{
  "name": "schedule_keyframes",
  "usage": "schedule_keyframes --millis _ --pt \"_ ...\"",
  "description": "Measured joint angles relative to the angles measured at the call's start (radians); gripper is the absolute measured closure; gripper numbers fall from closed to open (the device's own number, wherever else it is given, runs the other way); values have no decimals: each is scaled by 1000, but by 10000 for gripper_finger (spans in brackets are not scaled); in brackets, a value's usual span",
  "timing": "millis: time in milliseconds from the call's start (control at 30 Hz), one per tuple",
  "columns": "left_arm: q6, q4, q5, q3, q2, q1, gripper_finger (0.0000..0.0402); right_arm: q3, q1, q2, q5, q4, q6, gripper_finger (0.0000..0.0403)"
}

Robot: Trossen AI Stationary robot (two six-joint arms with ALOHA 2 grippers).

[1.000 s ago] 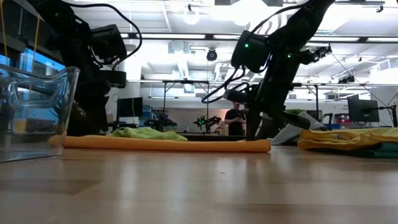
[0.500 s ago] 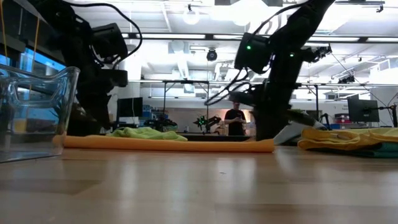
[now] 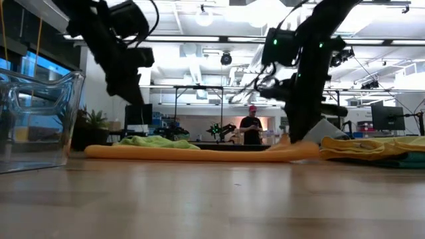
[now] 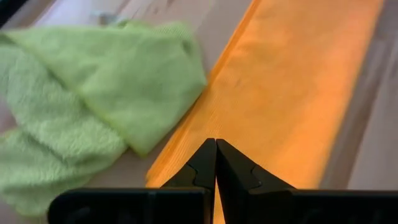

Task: Fold microfiber towels
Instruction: Fold the orange towel

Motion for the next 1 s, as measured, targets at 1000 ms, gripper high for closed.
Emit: schedule_keyframes --millis 1000 --pt "15 1 -1 179 0 -44 401 2 58 -75 -43 317 45 403"
